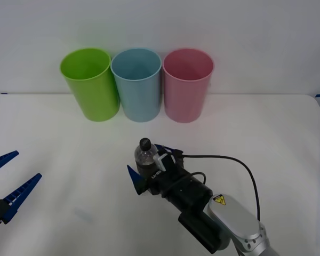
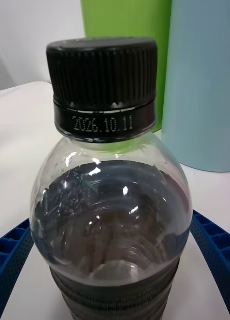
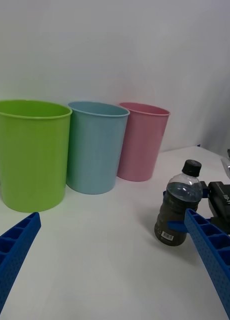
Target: Grasp the object on the table and drop it into the matching bin: aluminum can to the light blue bin, PET bottle to the pink bin.
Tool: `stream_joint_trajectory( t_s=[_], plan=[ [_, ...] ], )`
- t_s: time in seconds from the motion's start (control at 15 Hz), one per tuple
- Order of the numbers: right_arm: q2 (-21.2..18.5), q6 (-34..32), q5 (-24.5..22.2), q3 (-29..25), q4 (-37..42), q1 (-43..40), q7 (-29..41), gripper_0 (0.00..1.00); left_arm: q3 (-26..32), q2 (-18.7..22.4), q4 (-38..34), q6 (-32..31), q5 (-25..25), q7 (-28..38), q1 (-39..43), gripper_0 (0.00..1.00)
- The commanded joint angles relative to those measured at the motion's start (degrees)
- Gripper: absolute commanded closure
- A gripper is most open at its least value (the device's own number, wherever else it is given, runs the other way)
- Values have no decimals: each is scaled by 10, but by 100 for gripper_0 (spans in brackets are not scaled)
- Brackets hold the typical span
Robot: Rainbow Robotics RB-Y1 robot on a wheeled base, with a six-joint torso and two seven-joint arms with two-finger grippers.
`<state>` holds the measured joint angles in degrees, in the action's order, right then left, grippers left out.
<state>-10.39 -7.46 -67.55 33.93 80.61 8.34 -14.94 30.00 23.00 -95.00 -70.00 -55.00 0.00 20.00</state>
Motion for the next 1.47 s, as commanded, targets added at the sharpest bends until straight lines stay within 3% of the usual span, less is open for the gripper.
stream_joint_trajectory(
  t_s=[0.07, 0.73, 0.87, 0.93, 1.47],
  plan=[
    [0, 4, -4, 0, 0, 0, 0, 0, 0, 0, 0, 0, 0, 0, 0, 0],
    [0, 4, -7, -1, 0, 0, 3, 0, 0, 0, 0, 0, 0, 0, 0, 0],
    [0, 6, -7, -1, 0, 0, 2, 87, 0, 0, 0, 0, 0, 0, 0, 0],
    [0, 6, -7, -3, 1, 0, 2, 100, 0, 0, 0, 0, 0, 0, 0, 0],
    [-14, -7, -1, -18, 13, -2, 7, 100, 0, 0, 0, 0, 0, 0, 0, 0]
  ],
)
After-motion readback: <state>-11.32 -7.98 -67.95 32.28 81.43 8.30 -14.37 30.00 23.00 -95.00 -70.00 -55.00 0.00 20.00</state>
